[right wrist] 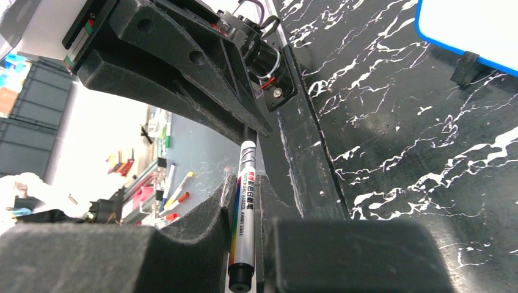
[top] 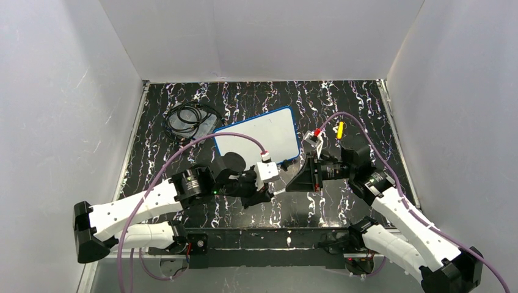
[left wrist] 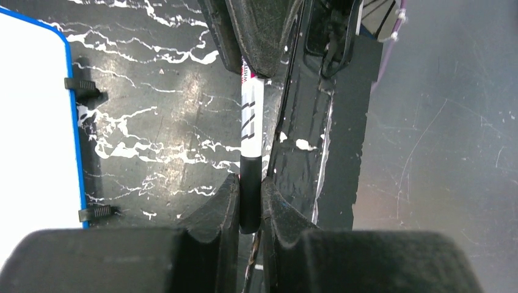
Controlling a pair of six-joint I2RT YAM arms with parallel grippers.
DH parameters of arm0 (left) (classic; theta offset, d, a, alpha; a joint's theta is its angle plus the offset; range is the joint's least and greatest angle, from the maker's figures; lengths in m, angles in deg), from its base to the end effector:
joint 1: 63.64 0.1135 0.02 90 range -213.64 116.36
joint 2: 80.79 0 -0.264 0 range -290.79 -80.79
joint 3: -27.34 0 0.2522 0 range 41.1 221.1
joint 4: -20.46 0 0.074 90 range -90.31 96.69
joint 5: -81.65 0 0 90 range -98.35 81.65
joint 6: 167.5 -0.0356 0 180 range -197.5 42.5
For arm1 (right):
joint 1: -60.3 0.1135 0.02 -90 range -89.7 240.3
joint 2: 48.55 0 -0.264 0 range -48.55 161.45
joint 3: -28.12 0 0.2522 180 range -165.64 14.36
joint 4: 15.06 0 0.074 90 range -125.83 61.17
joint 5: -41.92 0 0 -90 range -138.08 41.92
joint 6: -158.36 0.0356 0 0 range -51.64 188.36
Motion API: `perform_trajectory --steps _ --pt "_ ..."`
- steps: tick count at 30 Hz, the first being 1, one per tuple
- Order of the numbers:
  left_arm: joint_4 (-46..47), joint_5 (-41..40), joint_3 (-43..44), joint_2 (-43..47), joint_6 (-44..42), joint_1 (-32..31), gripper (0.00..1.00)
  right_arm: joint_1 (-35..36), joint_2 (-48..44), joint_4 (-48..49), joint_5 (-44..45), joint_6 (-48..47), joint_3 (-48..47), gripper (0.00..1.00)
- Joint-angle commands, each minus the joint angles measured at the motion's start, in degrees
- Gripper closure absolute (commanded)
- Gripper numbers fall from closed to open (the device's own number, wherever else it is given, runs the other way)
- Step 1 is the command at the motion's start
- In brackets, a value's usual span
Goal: Write a sentence on the whiteboard
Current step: Open the whiteboard marker at the center of the board.
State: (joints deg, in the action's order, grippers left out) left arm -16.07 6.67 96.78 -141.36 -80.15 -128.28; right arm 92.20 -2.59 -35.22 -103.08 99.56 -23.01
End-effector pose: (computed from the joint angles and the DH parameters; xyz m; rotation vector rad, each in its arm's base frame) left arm 0.0925 -0.2167 0.3320 1.3425 1.7058 -0.9186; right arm 0.1364 0.1193 0.3016 -0.7697 1.8930 1.6039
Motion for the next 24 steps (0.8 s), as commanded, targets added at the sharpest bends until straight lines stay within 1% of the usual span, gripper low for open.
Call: perform_trajectory --steps 1,6,11,18,22,24 --pt "-3.36 -4.32 -6.42 3.39 2.16 0.13 1.0 0.18 -1.96 -4.32 -1.39 -5.09 -8.04 0.99" --pt "-4.6 -5.3 -7.93 5.62 4.22 0.12 1.0 0.18 -0.61 -12.0 -0.64 -11.66 -12.64 0.99" --pt "-7.22 -5.38 -8.78 7.65 4.52 0.13 1.0 0.18 0.16 -19.64 0.21 -16.64 -16.69 0.99" --pt "-12.02 -5.31 -9.45 10.22 2.95 0.13 1.0 0.18 -0.05 -25.21 1.41 -20.53 -21.45 0.99" --pt "-12.95 -3.74 -9.71 12.34 0.64 0.13 1.0 0.18 0.33 -26.73 1.47 -21.66 -22.56 0.99" --pt "-13.17 -4.31 -9.71 13.13 0.26 0.12 1.0 0.18 0.85 -27.93 2.05 -22.14 -23.41 0.99"
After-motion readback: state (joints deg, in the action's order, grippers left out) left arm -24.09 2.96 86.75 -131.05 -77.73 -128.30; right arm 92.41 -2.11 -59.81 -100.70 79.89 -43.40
